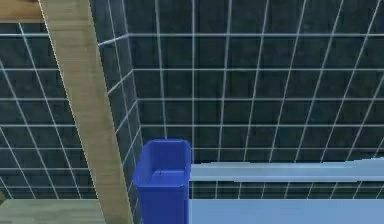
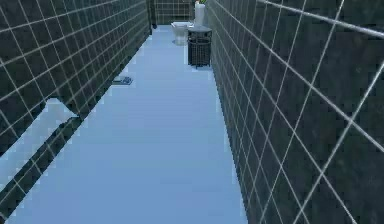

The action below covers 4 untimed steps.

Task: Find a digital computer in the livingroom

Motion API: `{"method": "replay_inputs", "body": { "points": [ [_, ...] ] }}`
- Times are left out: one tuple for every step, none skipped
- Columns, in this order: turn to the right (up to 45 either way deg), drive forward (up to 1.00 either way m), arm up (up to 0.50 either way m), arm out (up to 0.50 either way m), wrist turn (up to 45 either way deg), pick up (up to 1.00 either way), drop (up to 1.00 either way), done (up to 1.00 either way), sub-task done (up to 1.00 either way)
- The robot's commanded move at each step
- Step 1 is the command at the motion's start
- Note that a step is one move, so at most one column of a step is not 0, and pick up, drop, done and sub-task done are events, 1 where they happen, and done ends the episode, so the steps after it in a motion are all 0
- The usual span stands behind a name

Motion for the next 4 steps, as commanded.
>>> {"method": "replay_inputs", "body": {
  "points": [
    [-24.0, 0.00, 0.00, 0.00, 0.0, 0.00, 0.00, 0.00, 0.00],
    [0.0, 0.30, 0.00, 0.00, 0.0, 0.00, 0.00, 0.00, 0.00],
    [-45.0, 0.00, 0.00, 0.00, 0.0, 0.00, 0.00, 0.00, 0.00],
    [-18.0, 0.00, 0.00, 0.00, 0.0, 0.00, 0.00, 0.00, 0.00]
  ]
}}
